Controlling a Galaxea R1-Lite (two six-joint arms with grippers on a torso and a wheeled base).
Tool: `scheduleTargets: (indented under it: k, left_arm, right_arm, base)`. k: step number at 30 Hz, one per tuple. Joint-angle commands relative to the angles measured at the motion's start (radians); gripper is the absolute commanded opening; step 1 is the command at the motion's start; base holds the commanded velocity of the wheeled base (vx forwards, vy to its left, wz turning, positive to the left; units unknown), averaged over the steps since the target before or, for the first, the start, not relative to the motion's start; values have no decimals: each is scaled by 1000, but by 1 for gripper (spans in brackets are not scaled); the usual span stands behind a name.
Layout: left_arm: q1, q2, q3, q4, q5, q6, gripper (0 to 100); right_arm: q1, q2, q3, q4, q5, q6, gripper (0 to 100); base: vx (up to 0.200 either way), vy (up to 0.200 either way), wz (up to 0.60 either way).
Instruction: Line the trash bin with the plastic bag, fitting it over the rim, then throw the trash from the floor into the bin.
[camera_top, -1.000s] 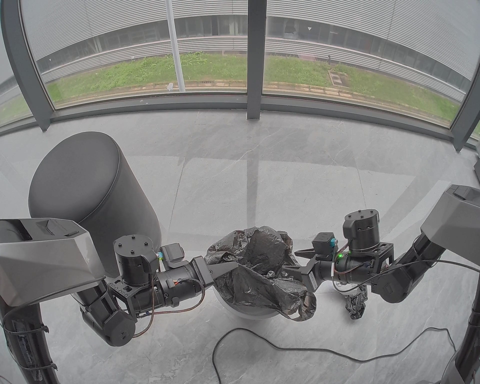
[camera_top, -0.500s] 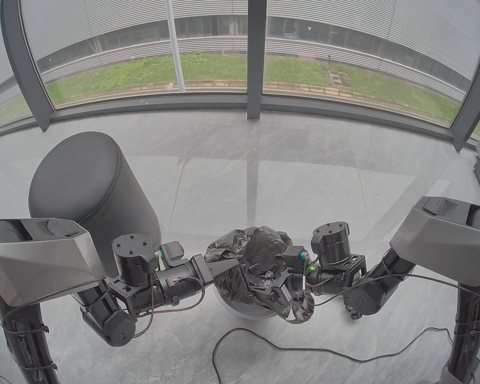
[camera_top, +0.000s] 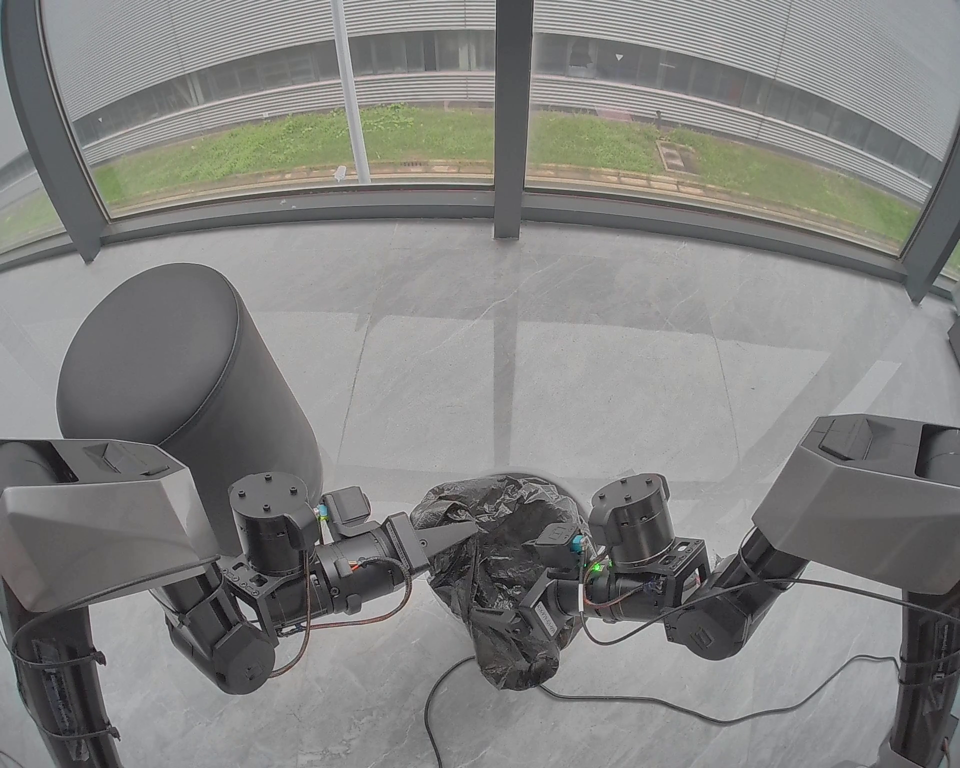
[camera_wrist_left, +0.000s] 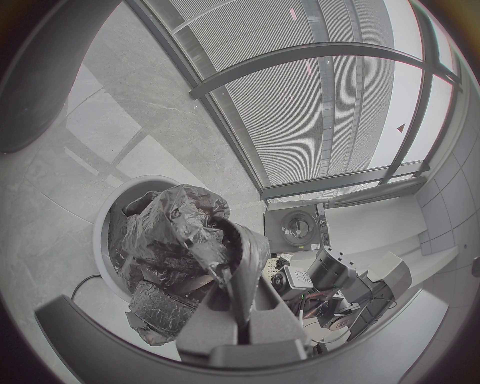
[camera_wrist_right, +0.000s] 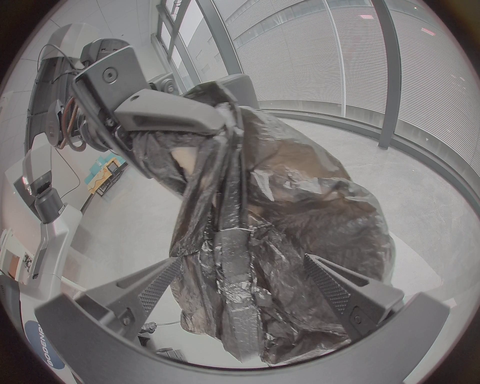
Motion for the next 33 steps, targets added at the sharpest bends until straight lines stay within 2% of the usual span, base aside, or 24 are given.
scheduleTargets:
  k: [1, 7, 21, 27, 33]
  left_arm:
    - [-2, 6, -1, -1, 0, -1, 0]
    - [-2, 4, -1, -1, 0, -1, 0]
    - [-5, 10, -52, -1, 0, -7, 0]
    - [-6, 9, -56, -1, -2, -8, 0]
    - [-17, 10, -87, -1, -2, -21, 0]
  right_arm:
    - [-32, 3, 8, 0, 1, 1, 100]
    - [-64, 6, 9, 0, 1, -1, 100]
    - [-64, 12, -47, -36, -2, -5, 100]
    - [-90, 33, -90, -36, -36, -10, 100]
    - [-76, 56, -107, -37, -36, -48, 100]
  base:
    - [0, 0, 0]
    - [0, 0, 0]
    - [0, 0, 0]
    - [0, 0, 0]
    - [0, 0, 0]
